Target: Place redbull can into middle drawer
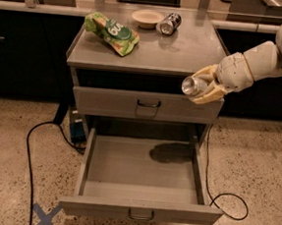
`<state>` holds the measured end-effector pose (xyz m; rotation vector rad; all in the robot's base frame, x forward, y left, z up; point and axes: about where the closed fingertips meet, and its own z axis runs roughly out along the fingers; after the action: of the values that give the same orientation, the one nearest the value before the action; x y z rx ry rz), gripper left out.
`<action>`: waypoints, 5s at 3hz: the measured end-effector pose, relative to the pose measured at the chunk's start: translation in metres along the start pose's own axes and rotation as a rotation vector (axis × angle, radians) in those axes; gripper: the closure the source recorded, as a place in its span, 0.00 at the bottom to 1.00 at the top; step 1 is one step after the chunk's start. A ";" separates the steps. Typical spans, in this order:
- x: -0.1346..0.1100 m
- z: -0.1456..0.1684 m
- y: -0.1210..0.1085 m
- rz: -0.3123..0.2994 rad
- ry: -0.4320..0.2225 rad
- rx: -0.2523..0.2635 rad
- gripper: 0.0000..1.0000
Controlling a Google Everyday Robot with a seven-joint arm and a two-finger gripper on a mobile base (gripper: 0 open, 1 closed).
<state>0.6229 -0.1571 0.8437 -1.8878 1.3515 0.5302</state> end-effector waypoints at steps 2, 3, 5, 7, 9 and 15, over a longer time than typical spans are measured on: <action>-0.023 0.006 -0.006 -0.126 0.003 0.017 1.00; -0.032 0.067 0.014 -0.268 -0.046 -0.077 1.00; -0.018 0.175 0.071 -0.367 -0.121 -0.293 1.00; -0.005 0.187 0.089 -0.357 -0.125 -0.344 1.00; 0.022 0.200 0.130 -0.250 0.003 -0.328 1.00; 0.047 0.277 0.248 -0.125 0.358 -0.261 1.00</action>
Offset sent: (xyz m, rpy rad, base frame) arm -0.0130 0.0608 0.0489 -0.0283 -0.3512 0.2145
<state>0.4338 -0.0166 0.5525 -2.3503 1.4271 0.3263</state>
